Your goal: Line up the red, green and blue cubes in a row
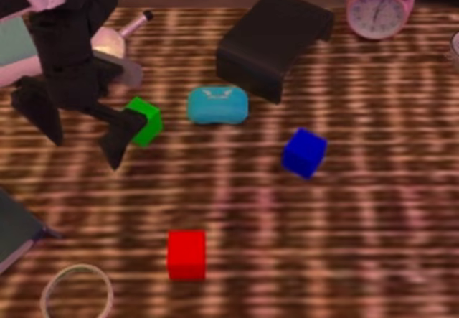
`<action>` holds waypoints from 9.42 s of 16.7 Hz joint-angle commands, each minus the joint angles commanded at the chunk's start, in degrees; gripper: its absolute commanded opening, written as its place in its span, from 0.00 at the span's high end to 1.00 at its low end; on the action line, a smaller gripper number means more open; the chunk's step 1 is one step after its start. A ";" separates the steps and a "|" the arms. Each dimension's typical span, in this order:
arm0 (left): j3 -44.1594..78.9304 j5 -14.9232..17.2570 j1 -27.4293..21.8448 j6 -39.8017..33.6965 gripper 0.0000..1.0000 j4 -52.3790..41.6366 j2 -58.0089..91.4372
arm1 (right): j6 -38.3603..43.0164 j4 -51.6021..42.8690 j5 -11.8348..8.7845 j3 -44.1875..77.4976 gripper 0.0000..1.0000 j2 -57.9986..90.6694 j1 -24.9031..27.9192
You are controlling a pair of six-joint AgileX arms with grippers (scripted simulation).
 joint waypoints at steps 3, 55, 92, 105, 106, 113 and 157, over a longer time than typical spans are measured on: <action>14.59 -0.10 -0.88 1.51 0.00 -2.57 9.85 | 2.69 6.64 0.96 -11.14 0.00 -11.57 -4.53; 22.90 -0.18 -0.91 3.46 1.00 9.47 21.34 | 5.73 14.74 2.41 -23.63 0.00 -25.03 -9.58; -11.55 -0.41 -34.91 -64.51 1.00 14.45 -8.00 | 5.73 14.74 2.41 -23.63 0.00 -25.03 -9.58; -19.61 -0.36 -34.94 -64.38 0.85 27.76 -3.01 | 5.73 14.74 2.41 -23.63 0.00 -25.03 -9.58; -19.61 -0.36 -34.94 -64.38 0.77 27.76 -3.01 | 5.73 14.74 2.41 -23.63 0.00 -25.03 -9.58; -19.61 -0.36 -34.94 -64.38 0.25 27.76 -3.01 | 5.73 14.74 2.41 -23.63 0.00 -25.03 -9.58; -65.32 -1.90 -2.67 -45.17 0.00 48.13 -76.40 | -10.01 -29.61 2.41 46.71 0.00 56.31 7.15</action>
